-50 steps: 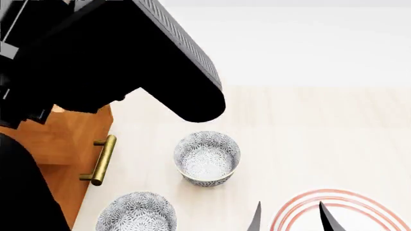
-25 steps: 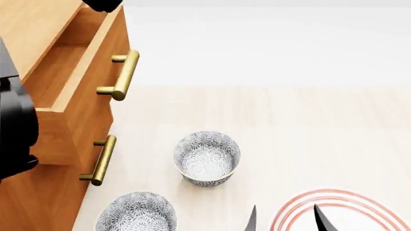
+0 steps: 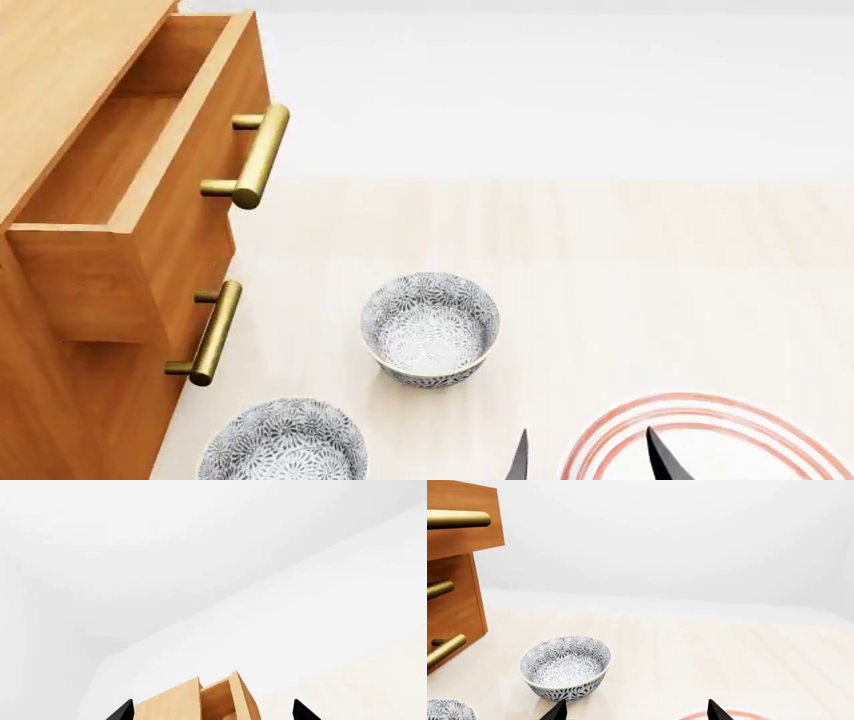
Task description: Open the top drawer of the cabinet.
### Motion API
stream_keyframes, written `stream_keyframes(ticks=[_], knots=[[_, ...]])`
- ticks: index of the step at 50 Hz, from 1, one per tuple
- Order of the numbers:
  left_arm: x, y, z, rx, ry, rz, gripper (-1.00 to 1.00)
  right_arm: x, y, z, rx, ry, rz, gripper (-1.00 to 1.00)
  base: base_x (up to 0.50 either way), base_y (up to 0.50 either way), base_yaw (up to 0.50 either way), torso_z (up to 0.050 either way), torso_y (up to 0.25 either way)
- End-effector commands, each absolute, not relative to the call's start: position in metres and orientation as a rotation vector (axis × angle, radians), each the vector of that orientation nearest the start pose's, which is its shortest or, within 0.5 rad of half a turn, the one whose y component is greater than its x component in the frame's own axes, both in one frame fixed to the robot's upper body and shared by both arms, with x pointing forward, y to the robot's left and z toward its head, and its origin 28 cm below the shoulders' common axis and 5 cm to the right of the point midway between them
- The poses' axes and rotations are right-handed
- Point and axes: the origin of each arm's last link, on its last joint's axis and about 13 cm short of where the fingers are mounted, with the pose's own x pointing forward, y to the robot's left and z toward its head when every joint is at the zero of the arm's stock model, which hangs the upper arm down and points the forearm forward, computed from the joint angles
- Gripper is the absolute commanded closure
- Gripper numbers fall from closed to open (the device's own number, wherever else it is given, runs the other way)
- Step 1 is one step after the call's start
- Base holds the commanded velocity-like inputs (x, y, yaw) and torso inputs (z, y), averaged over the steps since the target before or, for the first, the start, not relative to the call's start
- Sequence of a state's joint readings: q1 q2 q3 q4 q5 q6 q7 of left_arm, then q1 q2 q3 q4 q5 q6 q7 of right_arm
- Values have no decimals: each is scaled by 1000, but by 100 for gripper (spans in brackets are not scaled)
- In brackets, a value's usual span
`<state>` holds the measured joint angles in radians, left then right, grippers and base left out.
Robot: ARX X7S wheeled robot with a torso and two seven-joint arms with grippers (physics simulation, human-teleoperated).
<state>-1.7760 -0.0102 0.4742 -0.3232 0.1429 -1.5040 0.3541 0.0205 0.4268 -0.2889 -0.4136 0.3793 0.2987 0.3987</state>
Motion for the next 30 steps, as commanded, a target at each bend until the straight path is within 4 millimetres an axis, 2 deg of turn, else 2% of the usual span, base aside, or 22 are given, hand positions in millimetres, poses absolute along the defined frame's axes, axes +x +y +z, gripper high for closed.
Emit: stream_keyframes(ticks=[1,18,26,30], knots=[[330,176,436,382,172,-109,-100,197,-112,72,-51,0,21,-100,0,0,0,0,0],[338,180,426,348,219,-105,-100,197,-112,68,-47,7,21,-100,0,0,0,0,0],[350,181,409,293,281,-92,-100,196,-112,68,-50,8,19,-100,0,0,0,0,0],[358,181,393,242,335,-131,-100,196,-112,66,-50,9,18,-100,0,0,0,0,0]])
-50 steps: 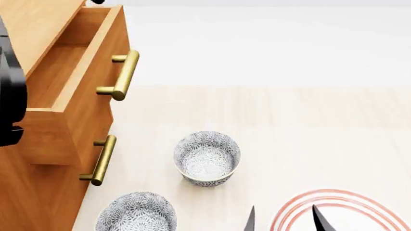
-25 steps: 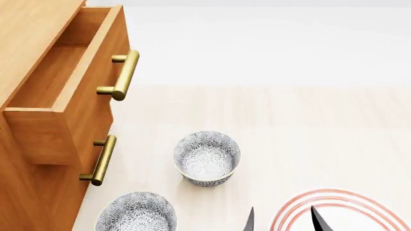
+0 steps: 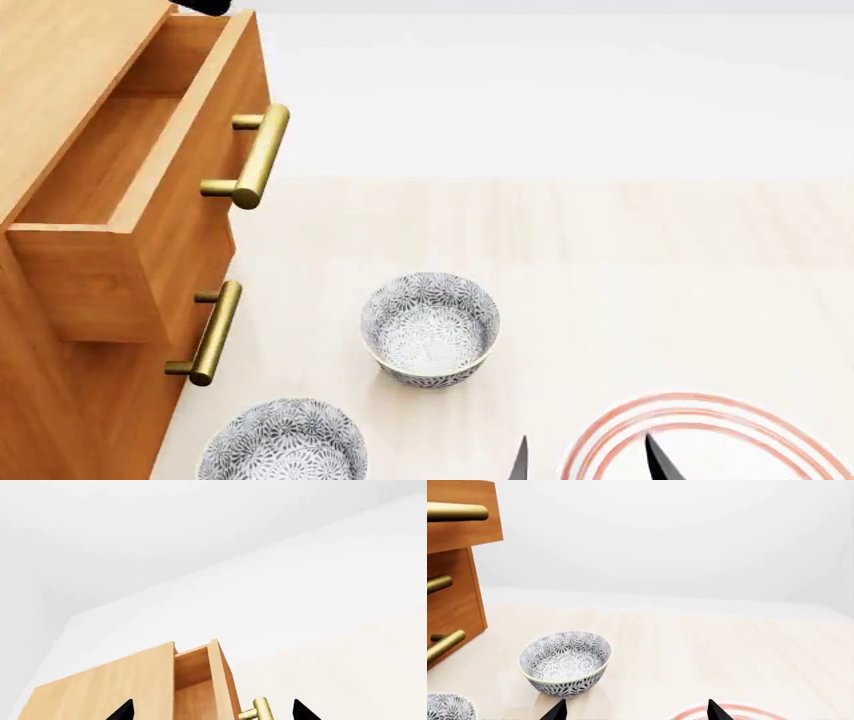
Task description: Open the top drawer of the cabinet.
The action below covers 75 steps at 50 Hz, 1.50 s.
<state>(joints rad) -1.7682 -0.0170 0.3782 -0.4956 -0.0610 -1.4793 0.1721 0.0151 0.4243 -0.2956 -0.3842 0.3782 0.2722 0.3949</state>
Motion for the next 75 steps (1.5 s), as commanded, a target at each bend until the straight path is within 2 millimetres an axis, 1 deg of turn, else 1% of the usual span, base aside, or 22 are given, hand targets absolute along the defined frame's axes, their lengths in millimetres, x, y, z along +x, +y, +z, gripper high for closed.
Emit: stream_keyframes(ticks=[1,4,6,11,18,27,33,36,43,49,54,64,65,69,70,75], knots=[[359,181,391,239,340,-133,-100,195,-112,66,-49,8,19,-100,0,0,0,0,0],[361,180,388,205,352,-145,-100,195,-112,66,-53,12,19,-100,0,0,0,0,0],[364,179,389,127,371,-160,-100,195,-113,67,-53,11,15,-100,0,0,0,0,0],[367,176,390,53,390,-158,-100,195,-113,66,-56,13,15,-100,0,0,0,0,0],[372,174,383,31,417,-153,-100,196,-113,67,-64,11,14,-100,0,0,0,0,0],[378,177,379,-65,435,-152,-100,198,-113,65,-74,11,10,-100,0,0,0,0,0],[382,182,373,-54,438,-131,-100,197,-113,64,-74,17,10,-100,0,0,0,0,0],[385,182,365,-25,443,-114,-100,197,-112,61,-72,20,14,-100,0,0,0,0,0],[387,183,358,35,436,-105,-100,197,-112,60,-70,23,14,-100,0,0,0,0,0],[390,186,350,25,455,-104,-100,196,-112,58,-69,27,16,-100,0,0,0,0,0],[391,189,347,24,458,-99,-100,196,-112,57,-71,31,15,-100,0,0,0,0,0],[397,192,334,-30,488,-118,-100,195,-112,57,-72,32,14,-100,0,0,0,0,0],[399,193,329,-39,500,-113,-100,195,-112,57,-74,31,15,-100,0,0,0,0,0],[403,196,320,-64,514,-124,-100,194,-111,55,-74,38,17,-100,0,0,0,0,0],[404,196,314,-67,525,-123,-100,194,-111,54,-74,39,17,-100,0,0,0,0,0],[406,196,304,-79,543,-136,-100,194,-111,57,-75,35,17,-100,0,0,0,0,0]])
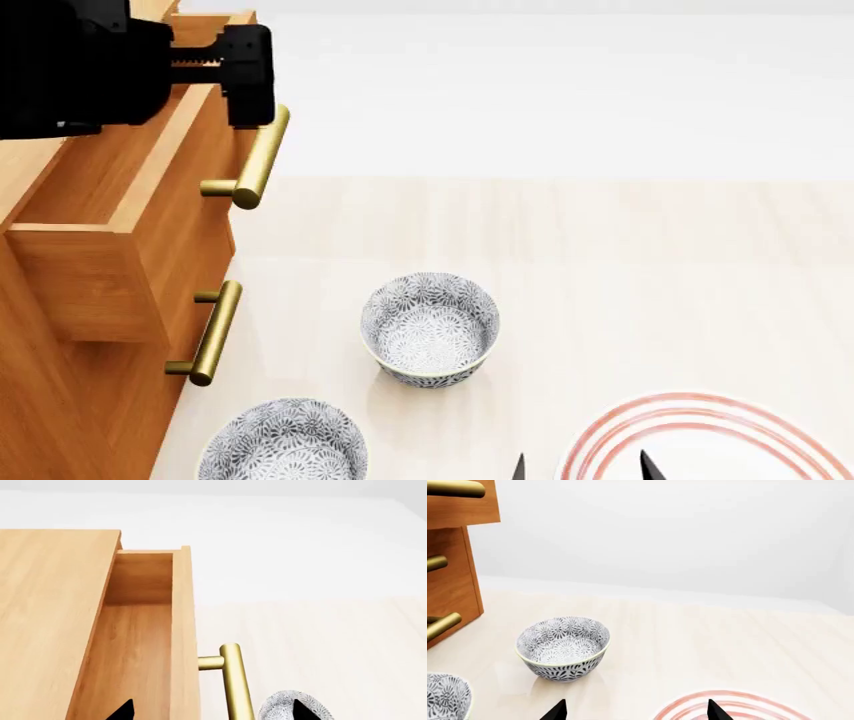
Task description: Open the top drawer of the cabinet.
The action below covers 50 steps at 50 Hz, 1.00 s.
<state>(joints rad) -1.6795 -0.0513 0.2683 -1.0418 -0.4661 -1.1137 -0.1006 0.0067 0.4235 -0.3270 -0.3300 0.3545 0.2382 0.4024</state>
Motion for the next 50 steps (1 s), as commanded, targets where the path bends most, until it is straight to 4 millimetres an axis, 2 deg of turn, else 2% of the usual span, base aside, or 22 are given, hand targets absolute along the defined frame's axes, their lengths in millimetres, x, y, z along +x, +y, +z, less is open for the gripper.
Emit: stream_keyframes(ticks=[1,6,22,30,37,50], knots=[[406,196,303,-79,546,-136,-100,194,-111,57,-75,35,17,-100,0,0,0,0,0],[406,196,300,-73,550,-140,-100,194,-111,56,-74,36,17,-100,0,0,0,0,0],[411,199,271,-67,584,-152,-100,194,-110,53,-73,42,23,-100,2,0,0,0,0],[413,199,244,-98,626,-151,-100,194,-109,52,-73,44,27,-100,8,1,0,0,0],[412,192,224,-100,656,-172,-100,194,-108,51,-69,46,31,-100,8,1,-1,0,0],[410,190,214,-127,681,-189,-100,193,-109,50,-65,46,29,-100,7,1,-1,0,0]])
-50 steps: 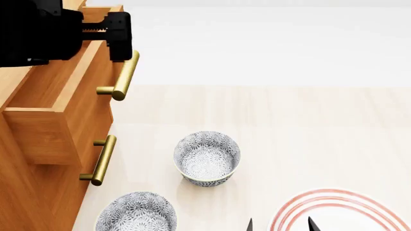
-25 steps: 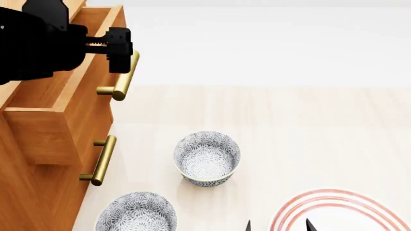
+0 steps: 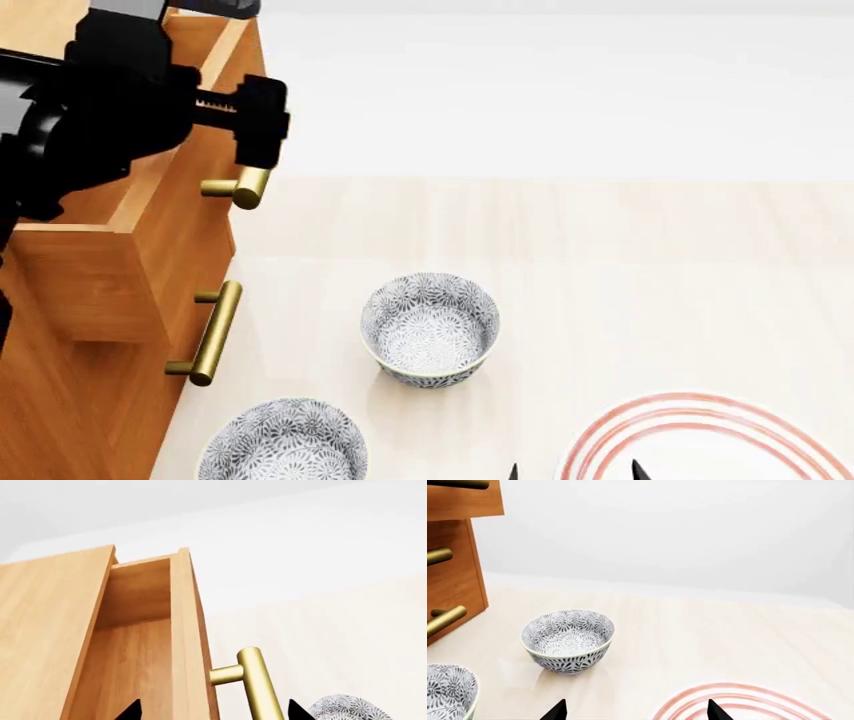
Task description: Open the top drawer of the cabinet.
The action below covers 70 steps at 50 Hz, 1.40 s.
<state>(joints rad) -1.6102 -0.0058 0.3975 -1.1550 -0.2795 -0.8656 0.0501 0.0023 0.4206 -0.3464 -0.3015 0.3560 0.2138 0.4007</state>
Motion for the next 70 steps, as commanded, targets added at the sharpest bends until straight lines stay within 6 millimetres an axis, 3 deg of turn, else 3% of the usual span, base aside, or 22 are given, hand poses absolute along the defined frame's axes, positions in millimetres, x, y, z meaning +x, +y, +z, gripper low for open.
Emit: stream_keyframes(ticks=[1,10,32,70], knots=[[410,189,215,-130,680,-193,-100,192,-109,51,-65,46,28,-100,0,3,0,0,0],[404,182,223,-154,661,-259,-100,192,-108,50,-66,49,29,-100,1,0,-1,0,0],[402,166,219,-147,665,-304,-100,192,-110,48,-61,52,31,-100,0,0,0,0,0],[387,116,231,-151,668,-430,-100,194,-113,45,-51,58,43,-100,0,0,0,0,0]])
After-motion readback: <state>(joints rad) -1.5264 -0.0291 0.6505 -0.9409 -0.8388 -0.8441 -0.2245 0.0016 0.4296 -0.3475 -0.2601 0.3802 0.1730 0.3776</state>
